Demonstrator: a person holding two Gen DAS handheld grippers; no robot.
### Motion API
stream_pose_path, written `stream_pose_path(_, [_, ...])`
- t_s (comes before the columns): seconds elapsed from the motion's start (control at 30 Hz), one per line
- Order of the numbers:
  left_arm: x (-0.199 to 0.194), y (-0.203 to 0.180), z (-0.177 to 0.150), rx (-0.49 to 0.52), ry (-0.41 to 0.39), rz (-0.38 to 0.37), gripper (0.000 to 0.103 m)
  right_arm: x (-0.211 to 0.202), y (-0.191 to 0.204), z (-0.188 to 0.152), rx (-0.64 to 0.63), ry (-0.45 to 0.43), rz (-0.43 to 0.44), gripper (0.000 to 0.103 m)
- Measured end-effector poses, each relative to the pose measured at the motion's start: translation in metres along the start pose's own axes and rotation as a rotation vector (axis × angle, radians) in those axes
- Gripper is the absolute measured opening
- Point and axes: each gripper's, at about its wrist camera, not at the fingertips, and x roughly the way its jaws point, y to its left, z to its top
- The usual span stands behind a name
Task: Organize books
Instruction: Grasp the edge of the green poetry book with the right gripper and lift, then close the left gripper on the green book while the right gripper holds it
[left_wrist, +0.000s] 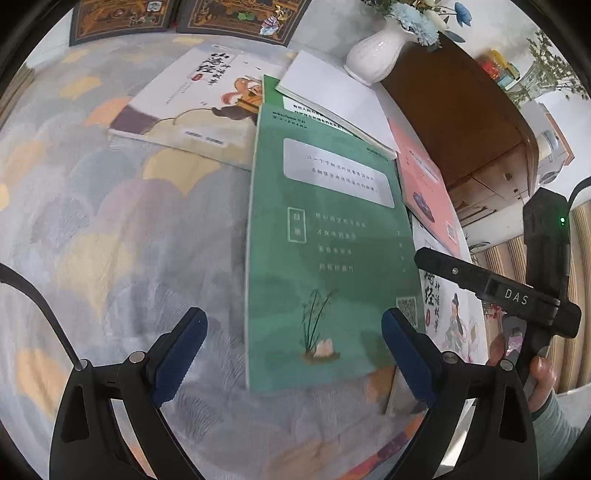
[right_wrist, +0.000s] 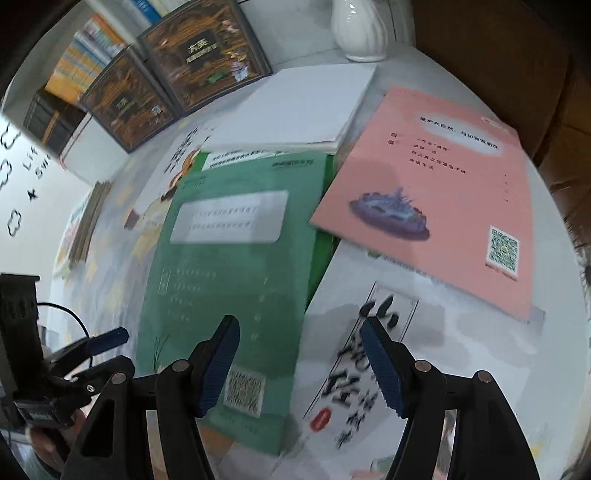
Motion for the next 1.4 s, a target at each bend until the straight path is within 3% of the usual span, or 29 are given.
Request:
stream_pose_path(0.2, [0.008,-0.013,-0.007,0.017,0.028,-0.029,0.094,0.007,0.033,-0.002,-0.119,0.028,0.015,0.069])
stream_pose_path(0.3, [0.005,-0.016,-0.018,0.031,0.015,0.032,0.094,0.009,0.044,-0.007,-0.160,0.038,0.011,0.070])
stream_pose_path(0.37, [0.000,-0.013,-0.026,0.015,0.006,0.060,0.094,0.010,0.050,-0.012,-0.171,0.056,0.053,0.070])
stream_pose_path(0.57, [-0.020,0.009,-0.063,-0.037,0.003,0.089,0.094,0.025,0.077,-0.031,-0.207,0.122,0.104,0.070])
stream_pose_path(0.67, [-0.036,0.014,-0.070,-0.049,-0.044,0.157,0.094,0.028,0.088,-0.038,-0.253,0.137,0.062,0.070])
stream_pose_path(0.8, [-0.043,0.028,-0.065,-0.104,-0.055,0.083,0.094,0.031,0.088,-0.039,-0.238,0.155,0.079,0.070])
stream_pose_path(0.9, [-0.027,0.030,-0.060,-0.115,-0.013,0.007,0.094,0.028,0.083,-0.034,-0.182,0.164,0.146,0.069])
stream_pose_path(0.93, [-0.024,0.028,-0.060,-0.118,-0.006,0.012,0.095,0.024,0.081,-0.032,-0.150,0.165,0.196,0.069])
stream_pose_path(1.1, [-0.028,0.033,-0.061,-0.136,-0.013,-0.011,0.095,-0.010,0.104,-0.024,-0.188,0.117,0.270,0.069])
stream_pose_path(1.27, [-0.082,0.070,-0.072,-0.210,-0.094,-0.005,0.095,-0.055,0.165,-0.017,-0.265,0.047,0.416,0.069])
stream_pose_path(1.4, [-0.158,0.123,-0.091,-0.307,-0.234,0.112,0.095,-0.060,0.232,-0.022,-0.330,0.047,0.522,0.070])
